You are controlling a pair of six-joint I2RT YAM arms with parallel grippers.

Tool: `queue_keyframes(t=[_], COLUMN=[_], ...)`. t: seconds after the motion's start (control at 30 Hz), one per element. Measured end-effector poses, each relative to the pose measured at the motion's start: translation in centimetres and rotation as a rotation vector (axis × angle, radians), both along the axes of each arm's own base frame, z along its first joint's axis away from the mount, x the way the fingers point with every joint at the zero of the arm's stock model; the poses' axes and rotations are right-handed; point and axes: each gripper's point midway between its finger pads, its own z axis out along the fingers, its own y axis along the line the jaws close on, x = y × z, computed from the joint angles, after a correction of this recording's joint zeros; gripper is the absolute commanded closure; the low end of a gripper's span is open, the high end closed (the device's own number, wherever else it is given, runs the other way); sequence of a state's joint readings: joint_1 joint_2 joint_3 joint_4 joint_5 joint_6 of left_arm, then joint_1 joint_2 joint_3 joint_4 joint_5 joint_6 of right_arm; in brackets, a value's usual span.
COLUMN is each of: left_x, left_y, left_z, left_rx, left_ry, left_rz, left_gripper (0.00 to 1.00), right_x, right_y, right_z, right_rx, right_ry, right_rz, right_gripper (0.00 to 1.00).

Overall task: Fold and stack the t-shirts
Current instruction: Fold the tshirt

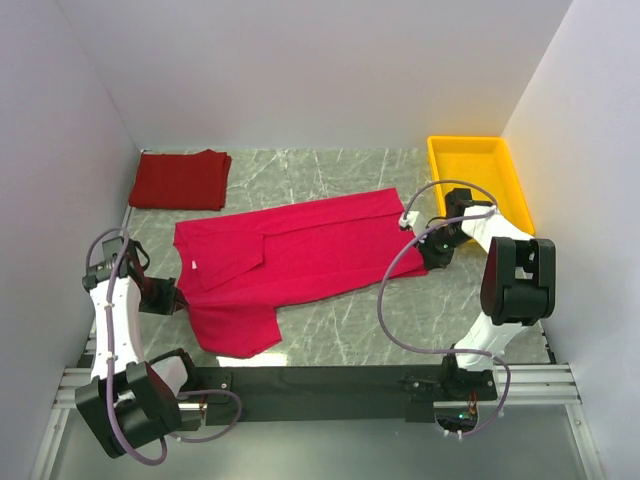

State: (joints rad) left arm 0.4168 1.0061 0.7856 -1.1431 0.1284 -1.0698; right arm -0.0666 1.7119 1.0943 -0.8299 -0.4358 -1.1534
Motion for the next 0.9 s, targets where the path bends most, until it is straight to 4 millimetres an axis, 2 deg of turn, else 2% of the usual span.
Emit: queue_keyframes(t=[0.2, 0.63, 0.9], left_x=[-0.4, 0.2, 1.0], left_y=[-0.9, -1.2, -1.0], left_z=[-1.0, -0.6, 0.0], left_rx=[-0.048, -0.072, -0.085], left_ry=[0.007, -0.021, -0.053], left_rz=[0.002, 0.014, 0.046], left_gripper=[0.99, 0.99, 0.99], right_x=[-0.3, -0.4, 1.0], right_y=[0.3, 1.1, 1.1], right_z=[0.0, 1.1, 1.8], right_rx=[0.016, 0.072, 0.073], right_ry=[0.001, -0.029, -0.055], right_rz=[0.035, 0.069, 0.021], right_gripper=[1.0, 1.0, 1.0])
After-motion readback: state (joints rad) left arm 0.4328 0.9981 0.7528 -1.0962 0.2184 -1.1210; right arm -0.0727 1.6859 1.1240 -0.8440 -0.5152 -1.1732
